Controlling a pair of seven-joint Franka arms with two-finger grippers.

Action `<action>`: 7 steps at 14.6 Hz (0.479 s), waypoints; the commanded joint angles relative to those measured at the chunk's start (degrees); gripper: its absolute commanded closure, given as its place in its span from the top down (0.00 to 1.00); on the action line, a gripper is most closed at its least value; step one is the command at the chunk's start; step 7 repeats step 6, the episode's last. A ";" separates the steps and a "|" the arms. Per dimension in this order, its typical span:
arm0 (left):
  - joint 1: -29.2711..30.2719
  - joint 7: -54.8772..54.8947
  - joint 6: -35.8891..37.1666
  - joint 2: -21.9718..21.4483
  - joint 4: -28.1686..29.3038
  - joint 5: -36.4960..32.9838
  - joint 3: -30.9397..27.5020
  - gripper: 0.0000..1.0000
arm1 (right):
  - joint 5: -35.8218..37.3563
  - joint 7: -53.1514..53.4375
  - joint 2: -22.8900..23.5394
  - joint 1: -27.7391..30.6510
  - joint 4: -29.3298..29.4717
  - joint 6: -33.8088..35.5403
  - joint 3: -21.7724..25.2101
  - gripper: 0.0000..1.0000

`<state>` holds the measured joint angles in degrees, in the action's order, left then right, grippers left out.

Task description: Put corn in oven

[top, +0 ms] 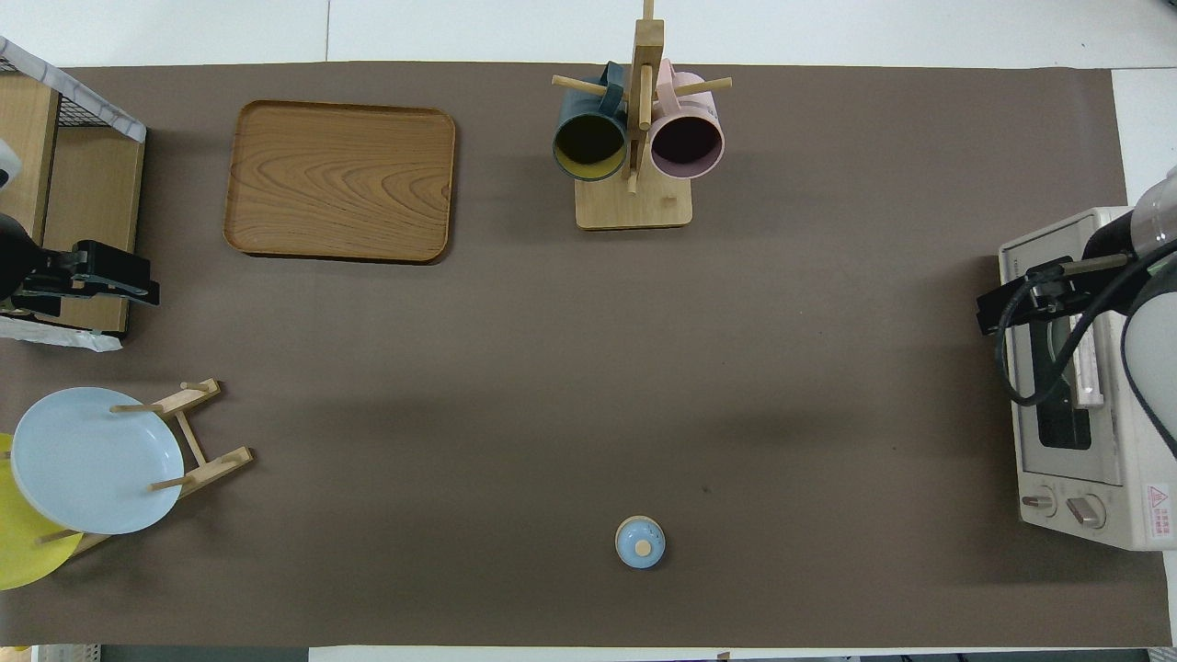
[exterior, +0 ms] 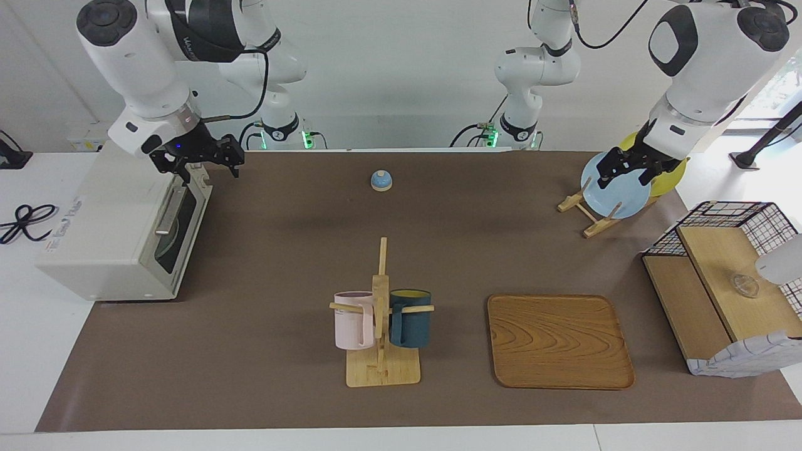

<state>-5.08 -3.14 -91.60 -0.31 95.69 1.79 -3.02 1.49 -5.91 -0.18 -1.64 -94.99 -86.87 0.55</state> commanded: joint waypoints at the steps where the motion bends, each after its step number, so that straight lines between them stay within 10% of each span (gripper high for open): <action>1: 0.07 0.15 0.19 -0.92 0.55 -0.91 0.04 1.00 | -1.23 2.04 -0.88 0.23 -1.07 -0.67 0.33 1.00; 7: 0.07 0.15 0.19 -0.92 0.55 -0.91 0.04 1.00 | -1.32 2.04 -0.61 0.14 -0.63 -1.11 0.41 1.00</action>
